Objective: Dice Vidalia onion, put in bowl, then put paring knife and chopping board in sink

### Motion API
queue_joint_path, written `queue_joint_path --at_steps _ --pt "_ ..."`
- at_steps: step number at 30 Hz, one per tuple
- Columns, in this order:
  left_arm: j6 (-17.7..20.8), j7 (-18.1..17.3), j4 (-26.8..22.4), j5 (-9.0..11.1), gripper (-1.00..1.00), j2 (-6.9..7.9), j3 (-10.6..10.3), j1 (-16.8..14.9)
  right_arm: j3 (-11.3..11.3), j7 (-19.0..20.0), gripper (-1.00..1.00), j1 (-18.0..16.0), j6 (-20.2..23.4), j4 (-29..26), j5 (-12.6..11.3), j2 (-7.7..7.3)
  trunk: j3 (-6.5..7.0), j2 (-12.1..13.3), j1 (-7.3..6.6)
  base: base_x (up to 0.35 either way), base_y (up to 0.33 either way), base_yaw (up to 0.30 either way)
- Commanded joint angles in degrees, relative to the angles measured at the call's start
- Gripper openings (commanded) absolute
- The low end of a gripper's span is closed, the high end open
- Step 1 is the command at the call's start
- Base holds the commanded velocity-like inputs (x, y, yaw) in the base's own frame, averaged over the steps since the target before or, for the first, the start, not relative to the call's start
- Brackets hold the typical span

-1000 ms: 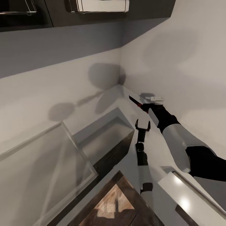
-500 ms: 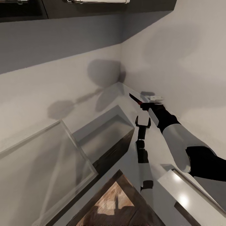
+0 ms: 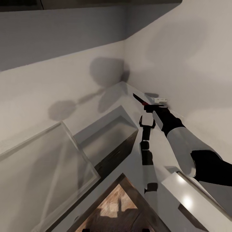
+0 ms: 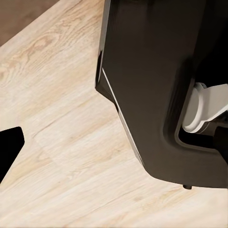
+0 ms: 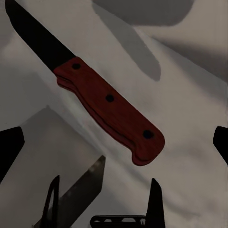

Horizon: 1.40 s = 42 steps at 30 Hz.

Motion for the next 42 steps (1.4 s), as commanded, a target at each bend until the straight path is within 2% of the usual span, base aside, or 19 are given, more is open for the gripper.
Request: queue_joint_path --at_steps 1,9,21,24,30,42 --pt "0.04 -0.53 -0.07 0.61 1.0 0.0 0.07 0.03 0.29 -0.37 1.0 -0.03 0.27 -0.73 -0.28 -0.07 -0.17 -0.1 0.03 0.0 0.0 0.0" --pt "0.02 -0.53 0.2 0.61 1.0 0.0 0.07 0.03 0.29 -0.4 1.0 -0.03 0.19 -2.78 -0.29 -0.84 -0.89 -0.1 0.03 0.0 0.0 0.0" --pt "0.05 -0.52 0.48 0.61 1.0 -0.01 0.08 0.03 0.24 -0.37 1.0 -0.03 -0.46 -5.06 -0.35 -3.17 -1.98 -0.1 0.03 0.0 0.0 0.0" --pt "0.06 -0.52 0.69 0.61 1.0 -0.01 0.08 0.03 0.22 -0.31 1.0 -0.03 -0.5 -5.13 -0.97 -3.63 -2.25 -0.1 0.03 0.0 0.0 0.0" --pt "0.04 -0.5 0.73 0.61 1.0 -0.01 0.08 0.03 0.27 1.09 1.0 -0.03 -0.48 -5.15 -2.13 -3.79 -2.79 -0.1 0.03 0.0 0.0 0.0" --pt "0.03 -0.5 0.73 0.57 1.0 -0.01 0.08 0.03 0.42 2.43 1.0 -0.03 -0.47 -5.0 -2.42 -3.43 -3.87 -0.1 0.03 0.0 0.0 0.0"
